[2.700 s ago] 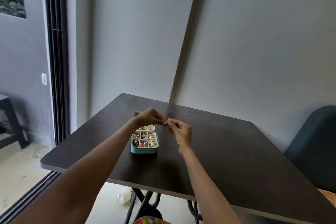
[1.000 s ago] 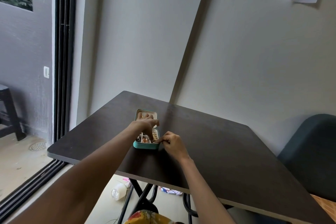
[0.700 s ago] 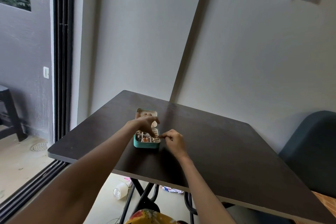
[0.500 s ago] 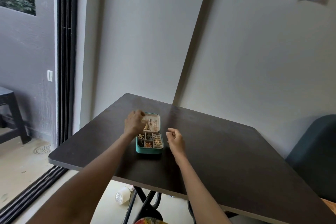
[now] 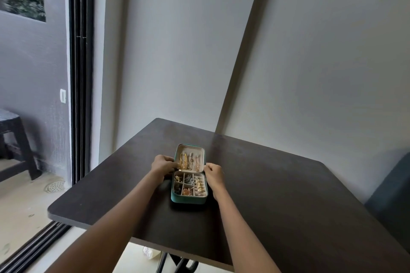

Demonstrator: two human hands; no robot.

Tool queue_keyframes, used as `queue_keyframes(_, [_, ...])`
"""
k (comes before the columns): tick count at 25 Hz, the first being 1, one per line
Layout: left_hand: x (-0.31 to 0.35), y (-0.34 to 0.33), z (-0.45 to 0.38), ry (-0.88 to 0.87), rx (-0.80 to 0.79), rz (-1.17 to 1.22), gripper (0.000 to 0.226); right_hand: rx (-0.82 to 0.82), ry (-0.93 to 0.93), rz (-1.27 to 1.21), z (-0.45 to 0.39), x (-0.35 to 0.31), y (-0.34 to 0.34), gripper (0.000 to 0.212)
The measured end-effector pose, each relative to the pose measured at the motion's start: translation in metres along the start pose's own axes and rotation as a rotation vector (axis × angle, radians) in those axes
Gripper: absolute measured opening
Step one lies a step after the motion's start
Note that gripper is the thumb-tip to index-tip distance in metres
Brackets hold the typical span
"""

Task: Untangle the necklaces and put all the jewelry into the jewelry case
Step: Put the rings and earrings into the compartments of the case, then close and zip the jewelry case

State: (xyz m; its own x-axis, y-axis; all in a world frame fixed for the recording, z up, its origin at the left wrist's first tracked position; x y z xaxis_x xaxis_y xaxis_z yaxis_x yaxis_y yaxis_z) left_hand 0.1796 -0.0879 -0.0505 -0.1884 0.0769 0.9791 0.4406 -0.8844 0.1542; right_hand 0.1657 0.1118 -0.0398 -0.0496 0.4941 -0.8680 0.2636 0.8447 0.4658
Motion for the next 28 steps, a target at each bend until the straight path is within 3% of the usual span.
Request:
queue_keyframes(5, [0.017, -0.044, 0.030, -0.008, -0.165, 0.217, 0.016, -0.012, -0.020, -0.259, -0.004, 0.017, 0.048, 0.020])
queue_keyframes(13, [0.038, -0.147, 0.064, -0.098, -0.383, 0.282, 0.011, 0.255, -0.054, -0.432, -0.023, 0.067, 0.140, 0.012])
queue_keyframes(23, [0.040, -0.169, 0.054, -0.141, -0.573, 0.360, 0.022, 0.249, -0.033, -0.480, -0.050, 0.082, 0.141, 0.013])
queue_keyframes(28, [0.038, -0.168, 0.058, -0.179, -0.523, 0.379, 0.024, 0.268, -0.037, -0.497, -0.047, 0.083, 0.142, 0.017])
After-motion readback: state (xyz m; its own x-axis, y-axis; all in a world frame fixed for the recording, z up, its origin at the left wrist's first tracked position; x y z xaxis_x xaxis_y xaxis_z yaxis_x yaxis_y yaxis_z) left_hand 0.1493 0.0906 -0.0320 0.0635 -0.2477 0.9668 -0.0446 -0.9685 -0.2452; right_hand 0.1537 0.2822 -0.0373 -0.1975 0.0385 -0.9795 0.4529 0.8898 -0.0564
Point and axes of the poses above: each hand's wrist, its own z-axis away from the middle knuckle, its own y-axis out of the back of the hand, x = y × z, the point moved 7 cm from there along -z, towards the middle knuckle, and after that the axes turned 11 degrees about x, right-handed, at the moved point
